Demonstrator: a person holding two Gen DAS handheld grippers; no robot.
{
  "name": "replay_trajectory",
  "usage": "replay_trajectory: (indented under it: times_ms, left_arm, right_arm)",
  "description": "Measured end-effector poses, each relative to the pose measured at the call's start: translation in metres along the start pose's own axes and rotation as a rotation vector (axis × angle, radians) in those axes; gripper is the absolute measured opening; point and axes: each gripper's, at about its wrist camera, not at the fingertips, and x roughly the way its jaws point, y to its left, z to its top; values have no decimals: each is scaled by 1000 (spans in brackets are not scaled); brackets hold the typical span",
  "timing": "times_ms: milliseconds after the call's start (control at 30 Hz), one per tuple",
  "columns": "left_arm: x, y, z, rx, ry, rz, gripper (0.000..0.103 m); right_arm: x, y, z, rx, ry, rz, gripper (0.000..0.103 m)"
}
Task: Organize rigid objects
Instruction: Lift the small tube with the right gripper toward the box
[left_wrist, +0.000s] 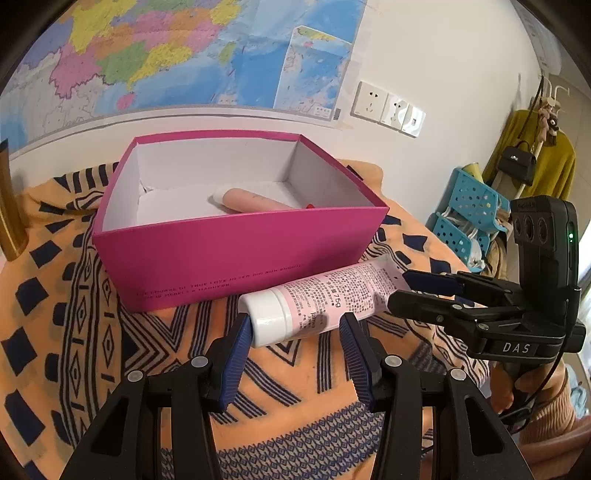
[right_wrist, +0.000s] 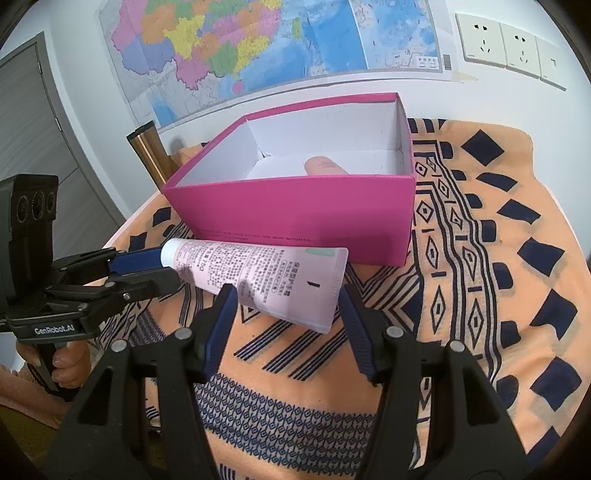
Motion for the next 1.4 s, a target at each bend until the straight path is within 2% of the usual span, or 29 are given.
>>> replay_trajectory:
  times_ms: [1400]
  left_arm:
    - [-5,-6,15,32,-47,-9,49]
  right_arm:
    - [-11,0,11,-23,-49,-20,59]
